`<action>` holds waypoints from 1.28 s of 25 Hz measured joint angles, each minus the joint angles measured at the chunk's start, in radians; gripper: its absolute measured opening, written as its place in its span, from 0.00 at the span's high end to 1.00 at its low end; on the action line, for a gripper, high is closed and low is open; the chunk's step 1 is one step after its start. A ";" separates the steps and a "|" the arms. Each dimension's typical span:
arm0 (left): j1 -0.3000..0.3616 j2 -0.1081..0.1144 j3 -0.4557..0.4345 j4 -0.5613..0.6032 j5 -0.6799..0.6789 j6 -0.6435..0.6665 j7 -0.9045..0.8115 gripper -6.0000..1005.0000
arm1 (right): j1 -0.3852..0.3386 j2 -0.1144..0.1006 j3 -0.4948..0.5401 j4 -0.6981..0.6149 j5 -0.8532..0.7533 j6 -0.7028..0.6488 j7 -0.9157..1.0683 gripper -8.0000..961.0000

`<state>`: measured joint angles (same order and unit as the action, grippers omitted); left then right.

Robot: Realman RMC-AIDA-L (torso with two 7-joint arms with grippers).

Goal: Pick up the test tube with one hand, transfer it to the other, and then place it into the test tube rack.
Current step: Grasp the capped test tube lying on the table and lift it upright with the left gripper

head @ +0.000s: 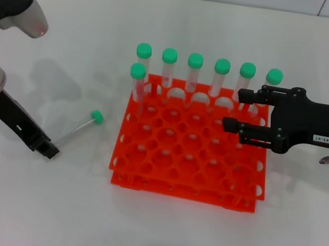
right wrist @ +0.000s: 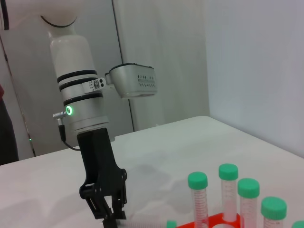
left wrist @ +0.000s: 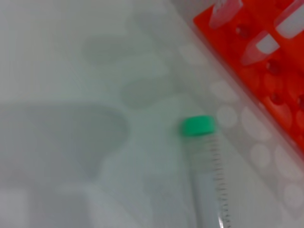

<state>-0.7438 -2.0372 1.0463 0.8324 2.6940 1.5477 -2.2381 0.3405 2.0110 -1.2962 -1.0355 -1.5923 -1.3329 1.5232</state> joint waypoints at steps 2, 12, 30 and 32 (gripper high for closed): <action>0.000 0.000 0.000 0.000 0.002 0.000 -0.001 0.70 | 0.000 0.000 0.000 0.000 0.000 0.000 0.000 0.34; -0.013 0.000 -0.007 -0.009 0.011 -0.006 -0.011 0.76 | 0.000 0.000 0.003 0.000 0.000 0.000 0.000 0.34; 0.037 0.013 -0.173 0.101 -0.059 -0.024 0.034 0.80 | 0.000 0.000 0.006 0.000 0.000 0.010 0.000 0.35; 0.057 0.013 -0.221 0.130 -0.093 -0.024 0.063 0.80 | -0.001 0.000 0.006 0.000 0.000 0.011 0.000 0.35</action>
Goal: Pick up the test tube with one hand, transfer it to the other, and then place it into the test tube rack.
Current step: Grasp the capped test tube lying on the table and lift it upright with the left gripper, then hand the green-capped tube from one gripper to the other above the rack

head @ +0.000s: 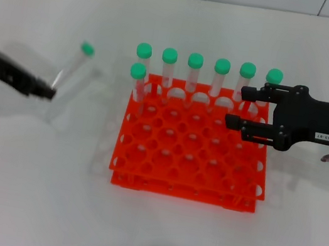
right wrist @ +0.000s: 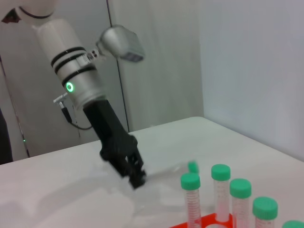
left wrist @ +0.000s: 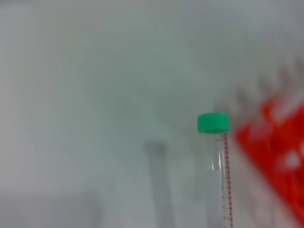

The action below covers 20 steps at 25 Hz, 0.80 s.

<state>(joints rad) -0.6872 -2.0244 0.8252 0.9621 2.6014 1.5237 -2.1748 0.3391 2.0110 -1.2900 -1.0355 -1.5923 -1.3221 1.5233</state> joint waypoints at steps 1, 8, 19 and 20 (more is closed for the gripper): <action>0.015 0.000 -0.025 0.022 -0.028 -0.001 0.015 0.80 | -0.001 0.000 0.000 0.000 0.000 0.000 0.000 0.35; 0.148 0.008 -0.077 0.126 -0.346 -0.035 0.127 0.80 | -0.007 0.000 -0.001 0.000 0.010 0.002 0.000 0.35; 0.273 -0.013 -0.101 0.129 -0.743 -0.032 0.407 0.80 | -0.003 0.000 0.002 0.015 0.014 0.009 -0.002 0.35; 0.280 -0.015 -0.102 0.124 -0.767 -0.031 0.433 0.80 | -0.003 0.000 0.002 0.015 0.014 0.011 -0.002 0.35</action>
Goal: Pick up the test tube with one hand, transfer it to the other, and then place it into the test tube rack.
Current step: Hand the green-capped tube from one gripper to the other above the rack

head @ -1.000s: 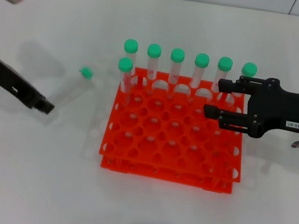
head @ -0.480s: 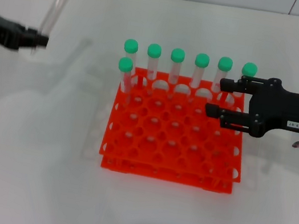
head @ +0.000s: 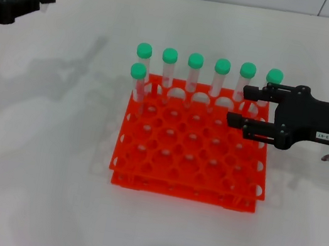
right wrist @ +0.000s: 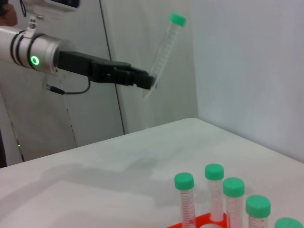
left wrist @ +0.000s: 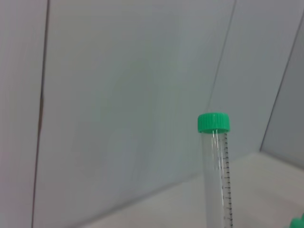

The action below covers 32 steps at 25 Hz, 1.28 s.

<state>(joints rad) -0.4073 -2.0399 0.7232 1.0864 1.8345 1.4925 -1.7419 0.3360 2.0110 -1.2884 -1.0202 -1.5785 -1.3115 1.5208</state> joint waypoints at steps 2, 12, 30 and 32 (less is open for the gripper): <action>0.007 -0.001 -0.002 -0.022 -0.040 0.000 0.044 0.80 | 0.000 0.000 0.000 0.000 0.000 0.003 0.000 0.36; -0.013 0.012 -0.038 -0.259 -0.232 0.025 0.359 0.80 | 0.001 0.000 0.001 -0.003 0.010 0.003 -0.001 0.36; -0.129 0.010 0.108 -0.352 -0.138 0.069 0.442 0.80 | 0.022 0.000 0.002 -0.013 0.011 0.005 -0.008 0.37; -0.140 0.011 0.127 -0.367 -0.136 0.067 0.447 0.80 | 0.025 0.000 0.001 -0.013 0.011 0.005 -0.009 0.37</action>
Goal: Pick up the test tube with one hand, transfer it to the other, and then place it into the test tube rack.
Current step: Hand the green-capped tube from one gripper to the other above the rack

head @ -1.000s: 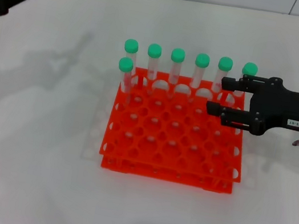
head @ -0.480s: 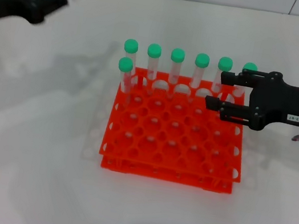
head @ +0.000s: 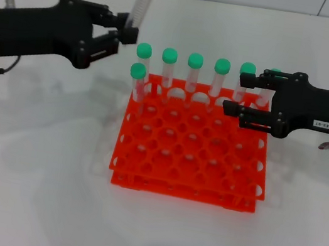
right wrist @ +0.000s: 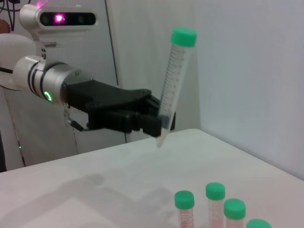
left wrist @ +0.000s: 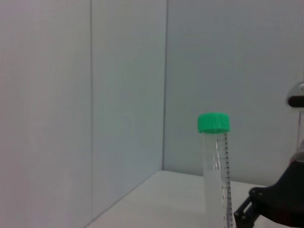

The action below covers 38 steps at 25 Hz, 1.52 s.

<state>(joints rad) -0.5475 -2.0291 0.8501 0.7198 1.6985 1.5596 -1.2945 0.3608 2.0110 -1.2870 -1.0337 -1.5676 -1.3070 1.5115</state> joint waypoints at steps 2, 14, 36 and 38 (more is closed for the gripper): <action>-0.010 -0.001 0.003 -0.014 0.010 0.000 0.005 0.80 | 0.001 0.000 0.000 0.000 0.000 0.000 0.000 0.37; -0.056 -0.015 0.024 -0.051 0.100 -0.002 0.020 0.80 | 0.003 0.000 0.000 -0.013 0.000 -0.009 -0.001 0.37; -0.103 -0.031 0.057 -0.113 0.167 -0.024 0.035 0.80 | 0.000 -0.002 0.014 -0.054 0.001 -0.014 0.001 0.38; -0.107 -0.032 0.057 -0.118 0.172 -0.024 0.035 0.80 | 0.000 -0.002 0.014 -0.055 0.001 -0.014 0.001 0.38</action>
<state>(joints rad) -0.6544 -2.0612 0.9066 0.6017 1.8707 1.5354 -1.2597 0.3606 2.0094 -1.2731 -1.0886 -1.5661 -1.3212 1.5124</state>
